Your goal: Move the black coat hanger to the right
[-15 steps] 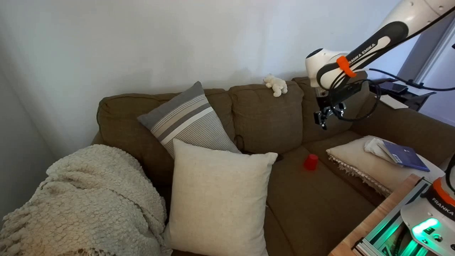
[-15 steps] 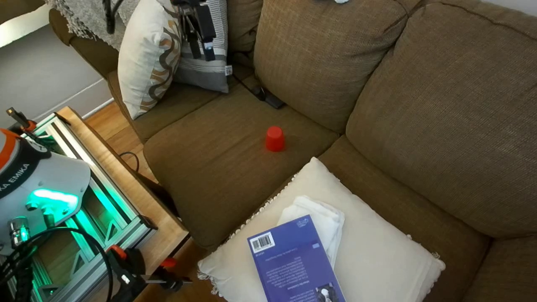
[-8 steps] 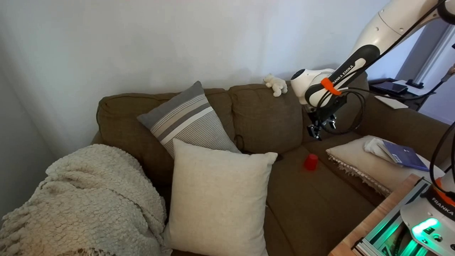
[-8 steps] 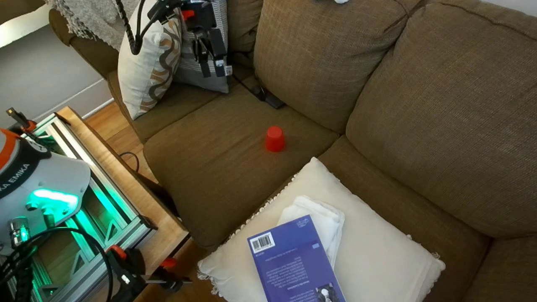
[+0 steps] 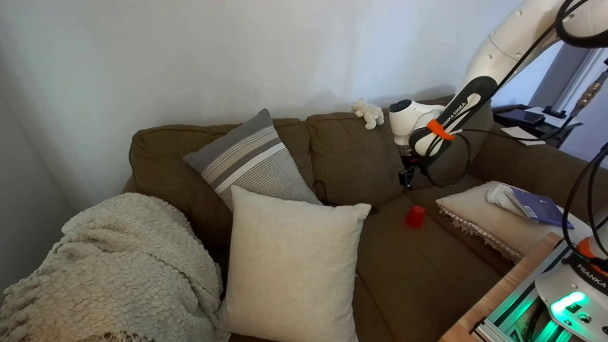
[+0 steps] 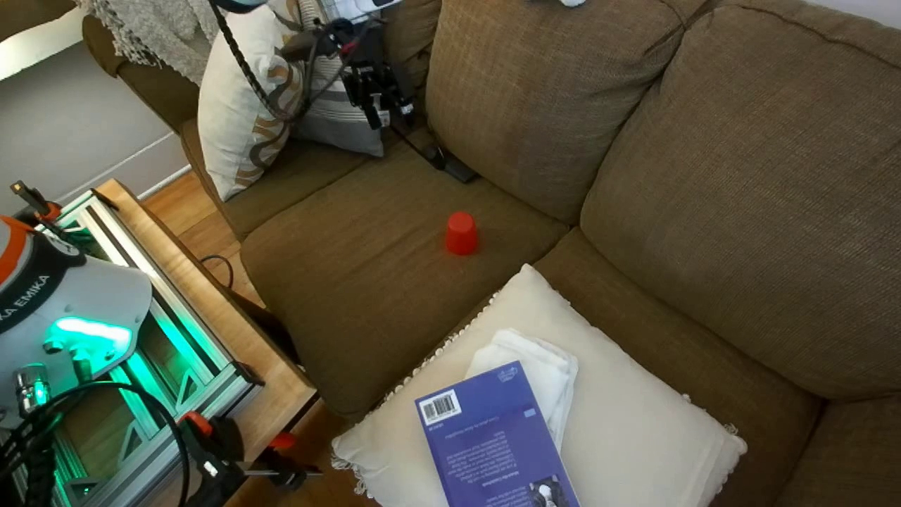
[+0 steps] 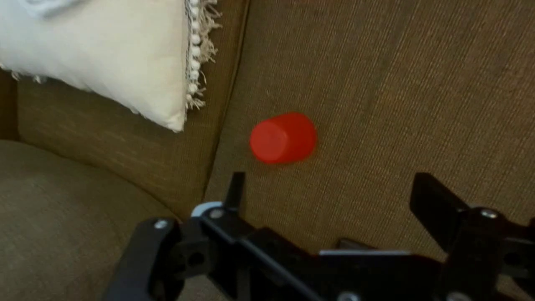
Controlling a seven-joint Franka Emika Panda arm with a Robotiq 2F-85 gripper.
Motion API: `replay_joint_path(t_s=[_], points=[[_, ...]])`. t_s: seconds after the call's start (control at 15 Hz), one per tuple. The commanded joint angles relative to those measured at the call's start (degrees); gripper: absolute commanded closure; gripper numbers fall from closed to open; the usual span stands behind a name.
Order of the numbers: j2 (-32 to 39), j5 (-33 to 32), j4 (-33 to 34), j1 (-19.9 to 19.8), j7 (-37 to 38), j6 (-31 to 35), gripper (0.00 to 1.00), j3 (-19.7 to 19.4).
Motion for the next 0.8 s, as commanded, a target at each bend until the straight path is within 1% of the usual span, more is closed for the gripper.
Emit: replay_joint_path(t_s=[0.0,0.07,0.2,0.4,0.47,0.53,0.73], points=[[10.9,-1.1,6.9,0.2,-4.4,7.4,0.00,-2.7],[5.0,0.6,2.2,1.5,-2.9,6.0,0.00,-3.3],[7.5,1.0,3.5,1.8,-3.3,6.8,0.00,-4.0],[6.5,1.0,3.5,2.2,-3.2,6.7,0.00,-4.0],[6.4,-2.4,2.9,2.8,-3.8,11.1,0.00,-4.7],[7.7,-4.0,3.3,3.1,-5.0,14.7,0.00,-4.4],[12.2,-5.5,5.0,4.7,-9.1,21.5,0.00,-4.2]])
